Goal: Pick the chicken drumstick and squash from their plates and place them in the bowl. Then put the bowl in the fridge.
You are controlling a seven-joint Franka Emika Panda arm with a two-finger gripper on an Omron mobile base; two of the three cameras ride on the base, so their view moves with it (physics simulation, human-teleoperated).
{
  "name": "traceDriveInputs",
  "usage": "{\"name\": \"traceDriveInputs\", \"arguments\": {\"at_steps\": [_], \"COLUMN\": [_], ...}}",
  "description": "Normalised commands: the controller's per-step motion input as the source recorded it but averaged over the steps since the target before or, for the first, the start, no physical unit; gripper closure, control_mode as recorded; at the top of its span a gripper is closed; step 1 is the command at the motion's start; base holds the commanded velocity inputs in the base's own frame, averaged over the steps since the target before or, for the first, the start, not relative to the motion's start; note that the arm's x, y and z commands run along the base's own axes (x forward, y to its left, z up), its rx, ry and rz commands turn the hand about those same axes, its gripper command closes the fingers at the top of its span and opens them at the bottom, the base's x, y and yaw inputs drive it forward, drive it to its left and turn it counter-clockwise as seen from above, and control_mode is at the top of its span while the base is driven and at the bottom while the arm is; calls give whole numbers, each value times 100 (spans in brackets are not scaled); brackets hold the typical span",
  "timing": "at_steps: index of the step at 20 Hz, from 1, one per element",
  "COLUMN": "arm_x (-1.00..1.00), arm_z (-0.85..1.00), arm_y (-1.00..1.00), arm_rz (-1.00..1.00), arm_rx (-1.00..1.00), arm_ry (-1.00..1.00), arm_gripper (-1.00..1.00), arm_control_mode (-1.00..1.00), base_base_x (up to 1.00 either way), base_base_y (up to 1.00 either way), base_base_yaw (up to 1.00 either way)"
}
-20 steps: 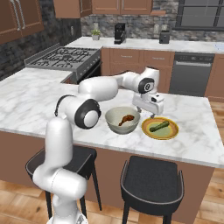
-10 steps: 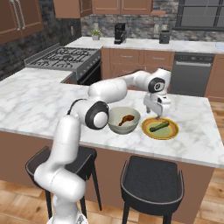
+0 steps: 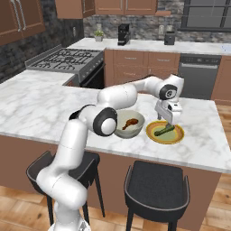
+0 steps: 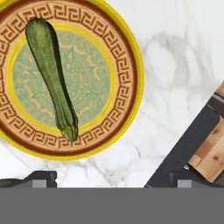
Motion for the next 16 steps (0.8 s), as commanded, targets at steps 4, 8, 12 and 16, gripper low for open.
{"name": "traceDriveInputs", "arguments": {"at_steps": [4,8,12,16], "arm_x": [-12,-26,-34,-29], "arm_z": [-17,-15,-24,-18], "arm_y": [0,1,5,10], "arm_rz": [1,10,9,7], "arm_rx": [-22,-15,-3,0], "arm_ry": [-3,-15,-21,-20], "arm_gripper": [-100,-100,-100,-100], "arm_control_mode": [-100,-100,-100,-100], "base_base_x": [0,0,0,0], "base_base_y": [0,0,0,0], "base_base_yaw": [0,0,0,0]}}
